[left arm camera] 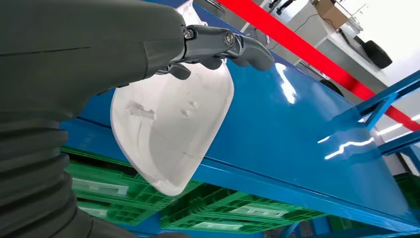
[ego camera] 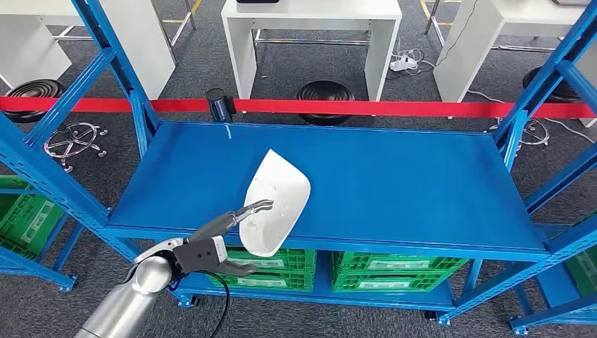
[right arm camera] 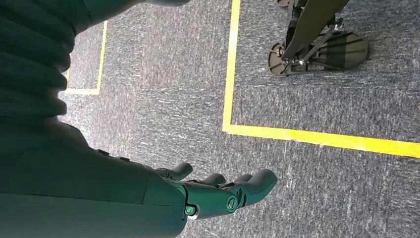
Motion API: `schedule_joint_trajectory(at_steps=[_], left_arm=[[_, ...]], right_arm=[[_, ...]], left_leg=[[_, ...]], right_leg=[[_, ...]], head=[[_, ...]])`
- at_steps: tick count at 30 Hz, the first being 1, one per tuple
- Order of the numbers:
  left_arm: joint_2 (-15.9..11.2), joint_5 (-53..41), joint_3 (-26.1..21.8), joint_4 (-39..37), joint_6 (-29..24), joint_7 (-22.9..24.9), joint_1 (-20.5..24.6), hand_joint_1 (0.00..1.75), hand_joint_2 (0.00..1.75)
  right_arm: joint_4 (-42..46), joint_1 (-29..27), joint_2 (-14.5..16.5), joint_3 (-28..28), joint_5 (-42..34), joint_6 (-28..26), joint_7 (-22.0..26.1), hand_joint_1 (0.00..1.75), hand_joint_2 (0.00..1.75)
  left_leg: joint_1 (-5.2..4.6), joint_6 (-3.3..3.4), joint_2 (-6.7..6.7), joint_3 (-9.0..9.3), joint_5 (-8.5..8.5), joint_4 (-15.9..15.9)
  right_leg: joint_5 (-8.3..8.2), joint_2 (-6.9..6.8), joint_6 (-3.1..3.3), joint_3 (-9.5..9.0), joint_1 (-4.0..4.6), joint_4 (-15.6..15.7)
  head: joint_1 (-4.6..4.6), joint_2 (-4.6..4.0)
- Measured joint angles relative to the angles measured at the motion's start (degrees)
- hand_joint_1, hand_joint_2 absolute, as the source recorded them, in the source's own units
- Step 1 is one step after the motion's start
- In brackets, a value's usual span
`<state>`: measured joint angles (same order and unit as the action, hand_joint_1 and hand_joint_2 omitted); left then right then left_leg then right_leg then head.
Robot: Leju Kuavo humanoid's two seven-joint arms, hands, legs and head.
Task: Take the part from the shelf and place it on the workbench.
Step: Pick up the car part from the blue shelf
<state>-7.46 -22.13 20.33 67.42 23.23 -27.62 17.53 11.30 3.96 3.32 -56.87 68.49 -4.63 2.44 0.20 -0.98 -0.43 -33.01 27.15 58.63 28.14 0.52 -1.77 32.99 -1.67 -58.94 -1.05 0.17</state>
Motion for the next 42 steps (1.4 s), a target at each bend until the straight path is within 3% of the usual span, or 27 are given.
schedule_joint_trajectory(at_steps=[13, 34, 36, 38, 40, 42], left_arm=[[-2.47, -7.62, 0.32, 0.98, -0.02, 0.10, -0.86, 0.00, 1.75], [-2.37, -15.81, 1.66, -2.56, -2.61, 1.74, 0.53, 0.00, 1.75], [-2.37, -16.29, 1.99, -3.37, -3.08, 1.77, 1.02, 0.13, 1.75], [-2.30, -16.72, 2.38, -4.15, -3.56, 1.78, 1.42, 1.00, 1.75], [-2.10, -16.94, 2.72, -5.10, -4.18, 1.76, 1.89, 1.75, 1.75], [-1.77, -17.03, 2.97, -6.28, -4.79, 1.72, 2.52, 1.75, 1.75]], right_arm=[[0.00, 0.00, 0.00, -0.42, 0.85, 0.32, 0.32, 0.00, 1.75], [0.00, 0.07, 0.00, -0.66, 1.21, 0.17, 0.39, 0.00, 1.75], [0.00, 0.07, 0.00, -0.66, 1.22, 0.17, 0.40, 0.00, 1.75], [0.00, 0.07, 0.00, -0.66, 1.23, 0.17, 0.44, 0.00, 1.75], [0.00, 0.08, 0.00, -0.66, 1.24, 0.17, 0.56, 0.00, 1.75], [0.00, 0.09, 0.00, -0.66, 1.26, 0.17, 0.74, 0.00, 1.75]], left_leg=[[0.00, 0.00, 0.00, 0.00, 0.00, -0.01], [0.00, -0.02, 0.00, -0.01, 0.01, 0.00], [0.00, -0.02, 0.01, 0.00, 0.01, 0.00], [0.00, -0.02, 0.01, 0.00, 0.01, 0.00], [0.00, -0.02, 0.01, 0.00, 0.01, 0.00], [0.00, -0.02, 0.00, 0.00, 0.01, 0.00]], right_leg=[[0.01, -0.01, 0.01, 0.00, 0.00, 0.00], [0.01, 0.00, 0.01, 0.03, 0.00, 0.01], [0.01, 0.00, 0.01, 0.03, 0.00, 0.01], [0.01, 0.00, 0.01, 0.03, 0.00, 0.01], [0.01, 0.00, 0.01, 0.03, 0.00, 0.01], [0.01, 0.00, 0.01, 0.02, 0.00, 0.01]], head=[[0.00, 0.00], [0.00, 0.00], [0.00, 0.00], [0.00, 0.00], [0.00, 0.00], [0.00, 0.00]])
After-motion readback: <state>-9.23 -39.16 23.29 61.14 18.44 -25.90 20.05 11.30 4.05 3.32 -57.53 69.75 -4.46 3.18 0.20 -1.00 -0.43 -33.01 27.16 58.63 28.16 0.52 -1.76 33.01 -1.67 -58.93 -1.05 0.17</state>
